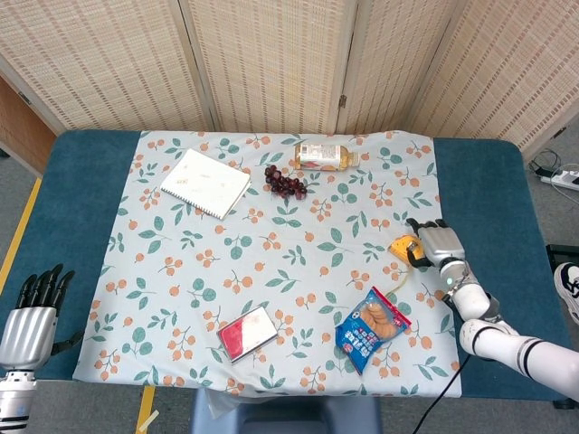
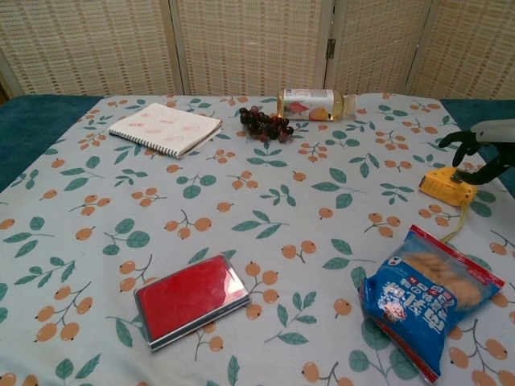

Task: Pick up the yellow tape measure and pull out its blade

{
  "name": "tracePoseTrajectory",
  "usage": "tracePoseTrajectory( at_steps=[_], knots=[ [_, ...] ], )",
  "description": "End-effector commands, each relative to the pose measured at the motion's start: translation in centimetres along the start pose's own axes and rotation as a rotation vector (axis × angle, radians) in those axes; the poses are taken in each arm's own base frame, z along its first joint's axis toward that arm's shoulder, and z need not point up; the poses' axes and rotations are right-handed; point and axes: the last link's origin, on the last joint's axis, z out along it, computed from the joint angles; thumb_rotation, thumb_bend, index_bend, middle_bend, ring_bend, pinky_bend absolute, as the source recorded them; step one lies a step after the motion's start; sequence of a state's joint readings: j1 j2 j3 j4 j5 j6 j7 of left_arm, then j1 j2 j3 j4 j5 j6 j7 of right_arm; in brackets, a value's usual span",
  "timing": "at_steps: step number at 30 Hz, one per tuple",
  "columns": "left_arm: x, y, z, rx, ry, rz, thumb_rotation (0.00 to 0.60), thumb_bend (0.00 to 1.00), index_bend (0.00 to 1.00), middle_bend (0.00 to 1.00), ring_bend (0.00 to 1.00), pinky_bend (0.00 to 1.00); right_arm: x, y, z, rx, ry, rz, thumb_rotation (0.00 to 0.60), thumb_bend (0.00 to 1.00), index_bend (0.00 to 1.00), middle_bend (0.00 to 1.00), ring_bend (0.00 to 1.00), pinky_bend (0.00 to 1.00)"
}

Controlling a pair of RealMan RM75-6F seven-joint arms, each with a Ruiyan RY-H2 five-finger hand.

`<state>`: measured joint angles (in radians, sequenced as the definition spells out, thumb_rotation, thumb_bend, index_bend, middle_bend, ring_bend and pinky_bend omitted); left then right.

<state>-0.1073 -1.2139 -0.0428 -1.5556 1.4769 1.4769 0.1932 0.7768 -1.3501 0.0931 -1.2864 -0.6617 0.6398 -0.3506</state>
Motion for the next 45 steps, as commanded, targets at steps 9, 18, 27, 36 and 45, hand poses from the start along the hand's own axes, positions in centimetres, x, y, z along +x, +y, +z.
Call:
tracePoseTrajectory(
  at_steps=[9,18,27,36,45],
  knots=[
    [0.0,0.0,0.2,0.003,-0.001,0.001,0.6,0.19,0.04,0.01,0.02,0.0,-1.0,-1.4,-1.0,0.084,-0.025,-0.001,0.447,0.58,0.0,0.26,0.13,0.0],
    [-0.2,0.0,0.2,0.003,-0.006,-0.004,0.6,0.19,0.04,0.01,0.02,0.0,-1.7,-1.8,-3.9,0.16,0.008,-0.021,0.443,0.6,0.0,0.26,0.13,0.0],
    [-0.2,-0.3,0.0,0.011,-0.003,-0.008,0.6,0.19,0.04,0.01,0.02,0.0,-1.4,0.7,-5.4,0.148,0.147,-0.183,0.457,0.4,0.0,0.08,0.08,0.0],
    [0.0,-0.2,-0.1,0.007,-0.005,-0.018,0.6,0.19,0.04,0.01,0.02,0.0,-1.6,3.2,-5.5,0.101,0.164,-0.294,0.46,0.33,0.0,0.08,0.07,0.0],
    [0.0,0.0,-0.2,-0.005,-0.015,-0.034,0.6,0.19,0.04,0.01,0.02,0.0,-3.0,1.9,-3.0,0.11,0.143,-0.3,0.46,0.33,0.0,0.07,0.07,0.0]
  ],
)
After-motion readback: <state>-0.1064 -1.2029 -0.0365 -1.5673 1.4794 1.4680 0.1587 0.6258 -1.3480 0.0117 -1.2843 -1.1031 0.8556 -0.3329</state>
